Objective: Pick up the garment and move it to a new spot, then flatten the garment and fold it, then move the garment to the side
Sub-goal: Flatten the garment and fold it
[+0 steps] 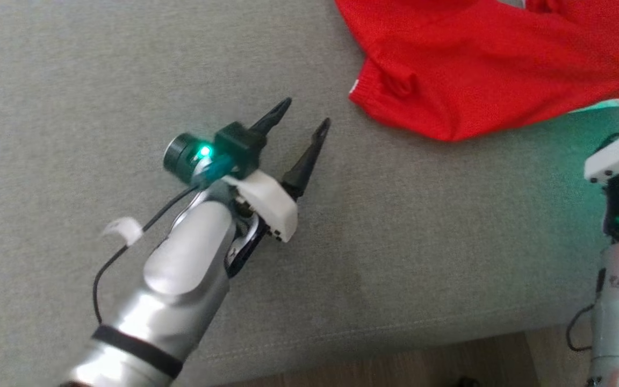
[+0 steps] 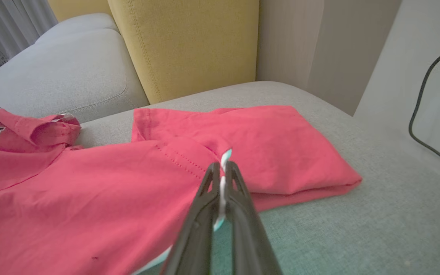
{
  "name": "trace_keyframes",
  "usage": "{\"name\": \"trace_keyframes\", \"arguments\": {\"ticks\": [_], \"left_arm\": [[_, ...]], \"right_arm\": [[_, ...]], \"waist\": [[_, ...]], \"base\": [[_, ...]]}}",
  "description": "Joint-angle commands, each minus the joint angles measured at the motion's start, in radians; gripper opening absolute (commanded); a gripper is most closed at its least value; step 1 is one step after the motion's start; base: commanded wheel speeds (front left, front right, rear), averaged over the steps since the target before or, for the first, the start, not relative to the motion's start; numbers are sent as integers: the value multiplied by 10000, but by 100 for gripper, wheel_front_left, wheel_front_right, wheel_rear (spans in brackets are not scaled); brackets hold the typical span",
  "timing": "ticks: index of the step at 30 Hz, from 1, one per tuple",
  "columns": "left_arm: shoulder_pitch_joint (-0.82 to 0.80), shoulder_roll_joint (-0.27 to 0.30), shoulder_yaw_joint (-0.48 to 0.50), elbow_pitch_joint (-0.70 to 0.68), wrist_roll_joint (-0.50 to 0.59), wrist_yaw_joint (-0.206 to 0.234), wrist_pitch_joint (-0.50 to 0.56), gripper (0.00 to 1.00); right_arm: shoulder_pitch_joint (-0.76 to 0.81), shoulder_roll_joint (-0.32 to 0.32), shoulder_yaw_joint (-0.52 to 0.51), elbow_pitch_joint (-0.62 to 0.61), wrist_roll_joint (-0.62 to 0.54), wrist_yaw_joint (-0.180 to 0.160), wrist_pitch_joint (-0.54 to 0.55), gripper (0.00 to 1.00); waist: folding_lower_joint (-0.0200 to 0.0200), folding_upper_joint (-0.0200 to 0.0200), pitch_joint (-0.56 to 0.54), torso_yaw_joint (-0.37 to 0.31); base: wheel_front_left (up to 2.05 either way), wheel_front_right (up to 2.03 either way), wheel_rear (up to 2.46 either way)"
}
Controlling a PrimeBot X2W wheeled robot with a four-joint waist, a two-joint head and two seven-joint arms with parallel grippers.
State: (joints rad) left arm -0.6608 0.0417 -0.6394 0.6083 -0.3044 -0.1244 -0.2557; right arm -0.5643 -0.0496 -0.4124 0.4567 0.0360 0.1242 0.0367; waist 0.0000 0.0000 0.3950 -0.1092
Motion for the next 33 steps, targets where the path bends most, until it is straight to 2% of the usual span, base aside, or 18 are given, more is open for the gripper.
{"name": "trace_keyframes", "arguments": {"ticks": [1, 5, 9, 12, 33], "left_arm": [[-577, 161, -117, -96, 162, -55, -61, 100], [-1368, 352, -1254, 441, 376, -59, -61, 100], [-1868, 461, -1827, 916, 510, -61, -61, 100], [-2469, 521, -2070, 1724, 1004, 0, -61, 100], [-3389, 168, -2355, 2165, 1364, -45, -61, 100]], "right_arm": [[-298, -12, 380, -223, 185, 65, -111, 0], [-487, -10, 843, 22, 550, 65, -233, 0], [-621, -9, 1138, 175, 792, 65, -313, 0], [-695, -8, 1415, 296, 1021, 65, -404, 0], [-941, -7, 2071, 460, 1481, 65, -546, 0]], "waist": [[0, 0, 161, -212], [0, 0, 329, -520], [0, 0, 414, -710], [0, 0, 477, -858], [0, 0, 795, -1247]], "base": [[0, 0, 0], [0, 0, 0], [0, 0, 0], [0, 0, 0], [0, 0, 0]]}}
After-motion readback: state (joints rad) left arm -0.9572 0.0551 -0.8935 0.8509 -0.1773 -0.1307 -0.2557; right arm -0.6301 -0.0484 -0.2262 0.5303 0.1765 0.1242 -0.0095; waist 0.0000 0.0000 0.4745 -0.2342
